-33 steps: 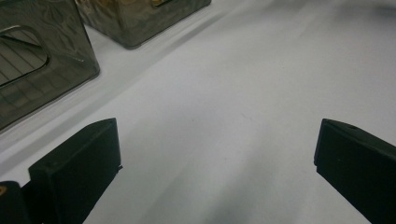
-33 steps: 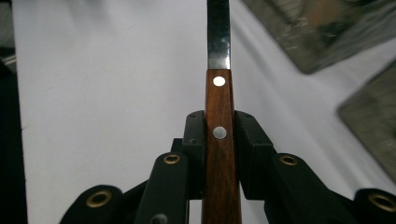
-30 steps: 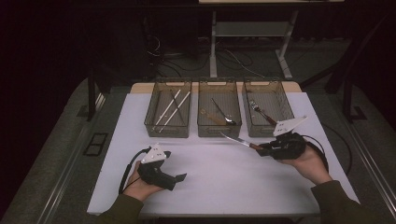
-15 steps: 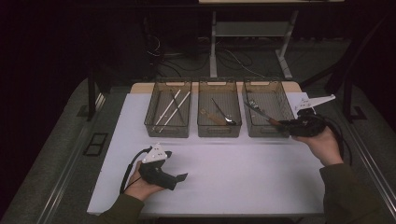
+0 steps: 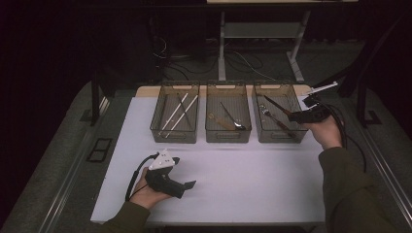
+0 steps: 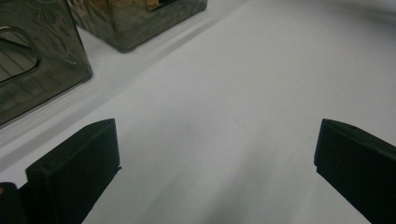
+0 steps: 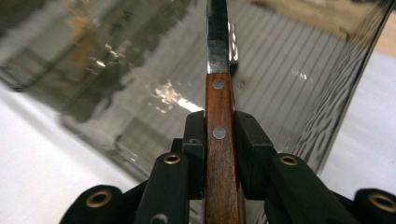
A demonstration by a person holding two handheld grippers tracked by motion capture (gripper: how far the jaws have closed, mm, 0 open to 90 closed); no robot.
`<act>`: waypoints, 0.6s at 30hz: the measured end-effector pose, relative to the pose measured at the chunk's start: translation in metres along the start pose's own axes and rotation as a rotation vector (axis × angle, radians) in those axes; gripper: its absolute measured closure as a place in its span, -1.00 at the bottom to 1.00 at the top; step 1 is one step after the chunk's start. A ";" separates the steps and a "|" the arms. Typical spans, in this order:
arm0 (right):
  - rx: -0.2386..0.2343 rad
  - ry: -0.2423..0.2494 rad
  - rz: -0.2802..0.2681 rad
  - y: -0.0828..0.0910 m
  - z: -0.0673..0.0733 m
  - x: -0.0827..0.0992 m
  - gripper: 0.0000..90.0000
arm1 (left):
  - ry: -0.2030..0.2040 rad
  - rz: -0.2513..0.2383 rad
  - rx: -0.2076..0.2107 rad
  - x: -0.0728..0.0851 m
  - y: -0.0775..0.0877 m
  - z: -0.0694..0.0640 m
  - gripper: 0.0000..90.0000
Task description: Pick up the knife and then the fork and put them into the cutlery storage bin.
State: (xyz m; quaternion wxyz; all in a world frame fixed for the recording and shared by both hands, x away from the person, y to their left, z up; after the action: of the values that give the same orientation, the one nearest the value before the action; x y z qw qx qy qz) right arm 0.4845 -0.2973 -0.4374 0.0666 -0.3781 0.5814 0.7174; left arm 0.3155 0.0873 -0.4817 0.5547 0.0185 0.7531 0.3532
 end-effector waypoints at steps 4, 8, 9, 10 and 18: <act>0.021 -0.007 0.048 -0.020 -0.001 0.000 0.67 | -0.008 0.003 0.005 0.000 0.000 -0.001 -1.00; -0.010 -0.012 0.067 -0.034 0.005 0.002 0.67 | -0.012 0.008 0.008 0.001 -0.001 -0.001 -1.00; -0.008 -0.012 0.078 -0.037 0.006 0.004 0.66 | -0.014 0.010 0.009 0.001 -0.001 -0.001 -1.00; -0.006 -0.005 0.081 -0.039 0.007 0.004 0.65 | -0.013 0.012 0.010 0.001 -0.001 -0.002 -1.00; -0.031 -0.029 -0.009 -0.027 0.010 -0.005 0.21 | -0.011 0.016 0.012 0.001 -0.002 -0.002 -1.00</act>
State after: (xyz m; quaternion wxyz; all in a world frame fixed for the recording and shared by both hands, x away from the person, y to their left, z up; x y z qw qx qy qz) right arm 0.4984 -0.2781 -0.4550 0.0725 -0.3715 0.5675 0.7312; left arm 0.3135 0.0854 -0.4835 0.5559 0.0296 0.7520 0.3530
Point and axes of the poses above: each handheld gripper's, and its own axes: y roughly backward along the jaws, x roughly out of its underside, z roughly to its left, the point moved 9 cm from there along -y, roughly forward along the jaws, and after that the axes turned 4 degrees about x, right-handed, at the moved point
